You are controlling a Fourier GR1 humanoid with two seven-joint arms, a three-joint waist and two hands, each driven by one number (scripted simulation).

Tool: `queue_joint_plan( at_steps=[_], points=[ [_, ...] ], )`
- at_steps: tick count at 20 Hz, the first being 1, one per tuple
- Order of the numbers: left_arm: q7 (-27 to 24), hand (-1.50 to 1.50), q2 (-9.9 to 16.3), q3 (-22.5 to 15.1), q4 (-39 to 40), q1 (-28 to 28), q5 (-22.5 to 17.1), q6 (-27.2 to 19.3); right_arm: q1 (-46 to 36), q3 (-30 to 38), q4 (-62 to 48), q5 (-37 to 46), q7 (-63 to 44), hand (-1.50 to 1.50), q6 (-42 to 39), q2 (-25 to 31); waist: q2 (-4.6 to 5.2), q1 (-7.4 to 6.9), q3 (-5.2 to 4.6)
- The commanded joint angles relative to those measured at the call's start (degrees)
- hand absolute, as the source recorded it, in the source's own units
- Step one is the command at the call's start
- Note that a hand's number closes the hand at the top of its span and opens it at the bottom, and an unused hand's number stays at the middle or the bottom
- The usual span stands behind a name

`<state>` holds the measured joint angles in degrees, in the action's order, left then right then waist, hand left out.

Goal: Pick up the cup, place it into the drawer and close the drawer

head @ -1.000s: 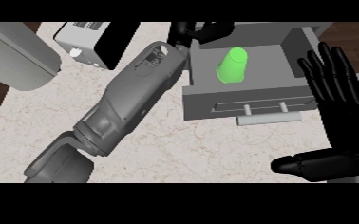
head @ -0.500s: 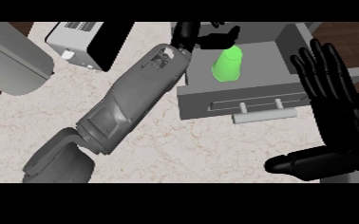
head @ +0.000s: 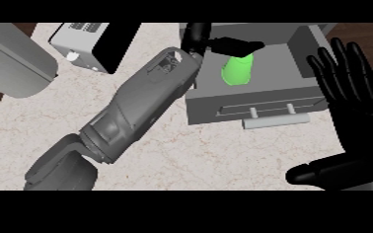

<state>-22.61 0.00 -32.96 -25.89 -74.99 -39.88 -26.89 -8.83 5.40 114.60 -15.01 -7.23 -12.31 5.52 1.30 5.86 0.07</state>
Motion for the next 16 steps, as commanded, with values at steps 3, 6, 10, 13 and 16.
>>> queue_joint_plan(
  at_steps=[3, 6, 10, 13, 16],
  points=[
    [-4.7, -1.5, 0.0, 4.2, -2.7, -1.0, -5.2, 4.1, 0.8, -1.8, 2.6, -1.8, -3.2, -1.5, 0.3, -0.8, -0.63, -2.51, -0.08],
    [-2.6, -1.5, 0.0, 4.2, -6.6, 0.3, -7.1, 3.1, 3.4, 3.1, 3.1, -6.4, -3.2, -1.5, -2.9, 2.8, -1.06, -3.38, -0.03],
    [-2.7, -1.5, 2.5, 8.6, -7.3, 2.4, -5.6, 4.7, 2.6, 4.4, 2.6, -6.4, -1.7, 1.5, -6.0, 5.8, -1.32, -5.4, -0.06],
    [-2.2, -1.5, 5.8, 8.0, -14.9, 8.2, -5.5, 3.3, 3.1, 1.8, 5.7, -1.4, -4.0, 1.5, -6.6, 8.0, -1.92, -7.03, -0.13],
    [-0.2, -1.5, 9.3, 8.9, -20.2, 13.2, -6.3, 2.8, 6.0, -1.0, 9.0, 3.6, -4.1, 1.5, -7.7, 8.9, -2.1, -7.36, -0.14]
  ],
)
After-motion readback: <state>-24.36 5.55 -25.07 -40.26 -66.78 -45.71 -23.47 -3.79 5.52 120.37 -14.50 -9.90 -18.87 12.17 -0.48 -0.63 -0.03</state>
